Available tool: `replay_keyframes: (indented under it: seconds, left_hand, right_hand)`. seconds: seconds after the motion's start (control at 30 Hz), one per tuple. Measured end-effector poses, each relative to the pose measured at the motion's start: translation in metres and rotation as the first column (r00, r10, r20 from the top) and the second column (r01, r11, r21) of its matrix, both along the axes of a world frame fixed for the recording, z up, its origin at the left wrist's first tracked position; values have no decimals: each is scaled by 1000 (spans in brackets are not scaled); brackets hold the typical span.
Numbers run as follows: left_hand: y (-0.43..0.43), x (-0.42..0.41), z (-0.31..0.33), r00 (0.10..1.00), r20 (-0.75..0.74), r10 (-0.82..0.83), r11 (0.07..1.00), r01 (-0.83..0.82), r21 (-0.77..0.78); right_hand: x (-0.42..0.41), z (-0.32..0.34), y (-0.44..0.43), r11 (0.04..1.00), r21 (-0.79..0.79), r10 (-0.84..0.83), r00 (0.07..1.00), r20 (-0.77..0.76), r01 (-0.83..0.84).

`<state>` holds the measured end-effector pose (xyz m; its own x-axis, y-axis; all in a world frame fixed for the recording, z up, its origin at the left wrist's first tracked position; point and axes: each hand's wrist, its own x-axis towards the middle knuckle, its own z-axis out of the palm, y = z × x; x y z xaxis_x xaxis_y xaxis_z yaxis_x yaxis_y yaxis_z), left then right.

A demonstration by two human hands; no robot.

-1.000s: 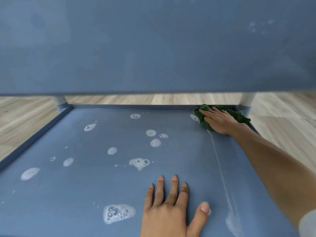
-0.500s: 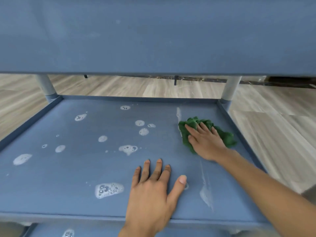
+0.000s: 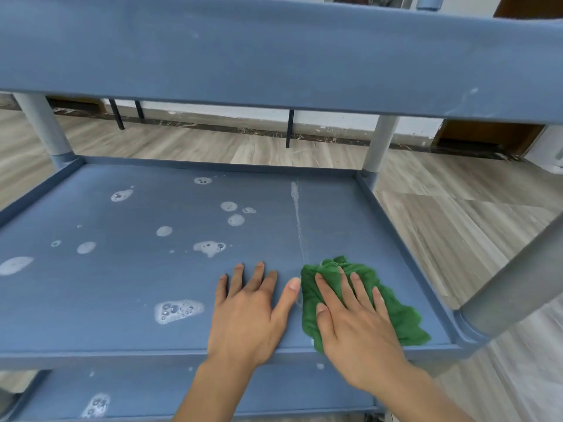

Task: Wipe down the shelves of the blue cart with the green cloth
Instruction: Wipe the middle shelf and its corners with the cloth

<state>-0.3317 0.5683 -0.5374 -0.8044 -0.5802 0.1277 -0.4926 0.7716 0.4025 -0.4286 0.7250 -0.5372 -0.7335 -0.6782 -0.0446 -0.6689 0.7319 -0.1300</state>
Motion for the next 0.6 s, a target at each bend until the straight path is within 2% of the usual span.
replay_keyframes:
  seconds: [0.2,0.4,0.47,0.6]
  left_hand:
    - [0,-6,-2,1000,30,0,998,2,-63]
    - [-3,-11,0,998,67,-5,999,8,-49]
    - [-3,-11,6,990,138,-8,996,21,-92]
    - [-4,-13,8,998,64,12,986,-1,-168]
  right_hand:
    - [-61,1,-41,998,2,-55,998,-17,55]
    - [-153,0,-117,993,-21,-113,993,14,113]
    - [-181,1,-139,992,-25,-127,992,19,127]
    - [-225,6,-180,985,-22,-170,984,58,172]
